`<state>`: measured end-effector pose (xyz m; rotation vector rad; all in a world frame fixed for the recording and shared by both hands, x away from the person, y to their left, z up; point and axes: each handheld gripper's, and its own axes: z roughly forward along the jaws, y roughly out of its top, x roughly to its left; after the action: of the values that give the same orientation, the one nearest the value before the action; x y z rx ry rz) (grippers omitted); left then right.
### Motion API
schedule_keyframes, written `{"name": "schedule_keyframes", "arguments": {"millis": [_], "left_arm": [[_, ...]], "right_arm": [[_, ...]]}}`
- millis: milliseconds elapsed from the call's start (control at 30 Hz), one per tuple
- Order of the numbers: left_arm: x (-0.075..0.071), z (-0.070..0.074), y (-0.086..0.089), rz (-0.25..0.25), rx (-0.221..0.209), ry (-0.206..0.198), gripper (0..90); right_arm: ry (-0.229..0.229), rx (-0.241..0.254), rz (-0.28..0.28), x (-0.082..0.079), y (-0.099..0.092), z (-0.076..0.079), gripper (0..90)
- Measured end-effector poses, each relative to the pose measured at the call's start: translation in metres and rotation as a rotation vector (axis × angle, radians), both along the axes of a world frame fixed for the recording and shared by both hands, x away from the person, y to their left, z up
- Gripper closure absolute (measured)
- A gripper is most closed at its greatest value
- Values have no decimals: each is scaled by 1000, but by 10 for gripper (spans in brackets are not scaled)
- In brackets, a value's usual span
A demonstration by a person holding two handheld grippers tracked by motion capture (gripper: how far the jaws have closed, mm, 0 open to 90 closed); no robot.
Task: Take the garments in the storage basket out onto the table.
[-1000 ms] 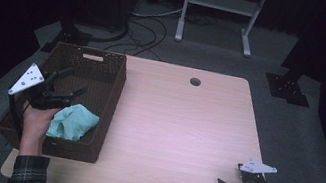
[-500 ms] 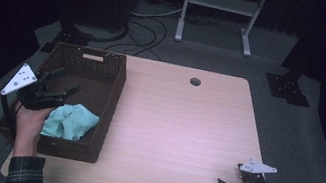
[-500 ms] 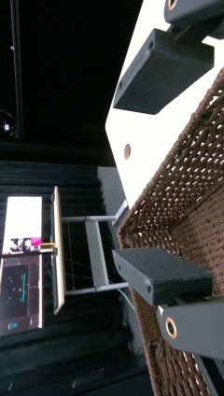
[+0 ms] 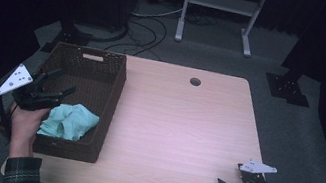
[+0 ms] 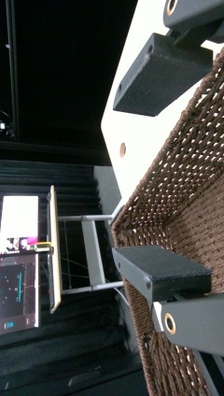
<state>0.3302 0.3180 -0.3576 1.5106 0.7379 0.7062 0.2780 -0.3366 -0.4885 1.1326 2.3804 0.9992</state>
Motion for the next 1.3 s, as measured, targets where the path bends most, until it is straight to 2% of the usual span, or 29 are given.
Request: {"name": "schedule_keyframes", "arguments": {"millis": [400,500,1000,1300], "left_arm": [[1,-2,2,-8,19,45,240],[1,-2,3,-10,36,57,240],[-2,-3,11,-12,31,93,240],[2,-7,8,-17,55,129,240]], "right_arm": [[1,0,-2,0,0,0,0],[0,0,-1,0,1,0,0],[1,0,-2,0,1,0,0],[1,0,-2,0,1,0,0]]}}
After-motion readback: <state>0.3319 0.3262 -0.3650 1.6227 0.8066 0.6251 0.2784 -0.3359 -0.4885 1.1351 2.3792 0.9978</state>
